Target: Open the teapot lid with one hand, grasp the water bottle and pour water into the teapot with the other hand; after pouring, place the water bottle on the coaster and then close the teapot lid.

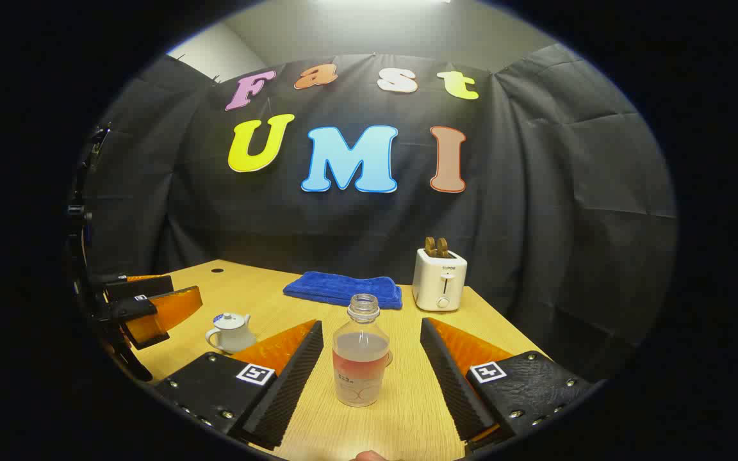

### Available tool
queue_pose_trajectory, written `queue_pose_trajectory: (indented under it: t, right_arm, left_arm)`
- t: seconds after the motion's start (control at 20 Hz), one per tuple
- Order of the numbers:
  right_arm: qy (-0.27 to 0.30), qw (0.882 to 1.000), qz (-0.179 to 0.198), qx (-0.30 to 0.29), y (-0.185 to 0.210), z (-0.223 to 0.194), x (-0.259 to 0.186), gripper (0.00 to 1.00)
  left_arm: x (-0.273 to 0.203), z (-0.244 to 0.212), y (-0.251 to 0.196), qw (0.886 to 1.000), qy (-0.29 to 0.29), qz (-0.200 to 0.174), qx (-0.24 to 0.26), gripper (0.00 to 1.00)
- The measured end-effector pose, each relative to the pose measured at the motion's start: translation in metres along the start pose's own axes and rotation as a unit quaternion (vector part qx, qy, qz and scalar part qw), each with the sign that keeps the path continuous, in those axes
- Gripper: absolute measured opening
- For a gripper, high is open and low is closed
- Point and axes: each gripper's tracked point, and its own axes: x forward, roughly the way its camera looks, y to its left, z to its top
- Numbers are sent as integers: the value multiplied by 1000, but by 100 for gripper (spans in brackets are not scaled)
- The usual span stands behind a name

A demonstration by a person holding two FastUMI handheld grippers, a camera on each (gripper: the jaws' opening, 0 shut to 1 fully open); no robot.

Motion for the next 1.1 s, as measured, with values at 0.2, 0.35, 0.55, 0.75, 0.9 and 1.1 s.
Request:
queue_pose_trajectory:
  t: [0.2, 0.35, 0.55, 0.75, 0.9, 1.1]
  right_arm:
    - [2, 1000, 1, -2, 2, -2, 1, 95]
    - [2, 1000, 1, -1, 1, -2, 1, 95]
    - [3, 1000, 0, -1, 0, -3, 0, 95]
    - [5, 1000, -1, -1, 0, -5, 2, 95]
    - [9, 1000, -2, 0, -1, -9, 6, 95]
    - [14, 1000, -8, -1, -4, -17, 13, 95]
  left_arm:
    - [0, -1, -1, 1000, 0, -2, 3, 96]
    - [1, 1, -4, 1000, 0, -4, 6, 95]
    - [0, 0, -7, 1000, 2, -6, 7, 95]
    - [3, -2, -8, 1000, 6, -9, 7, 95]
    - [9, -6, -7, 1000, 9, -11, 5, 95]
    - [26, -13, -5, 1000, 6, -16, -5, 95]
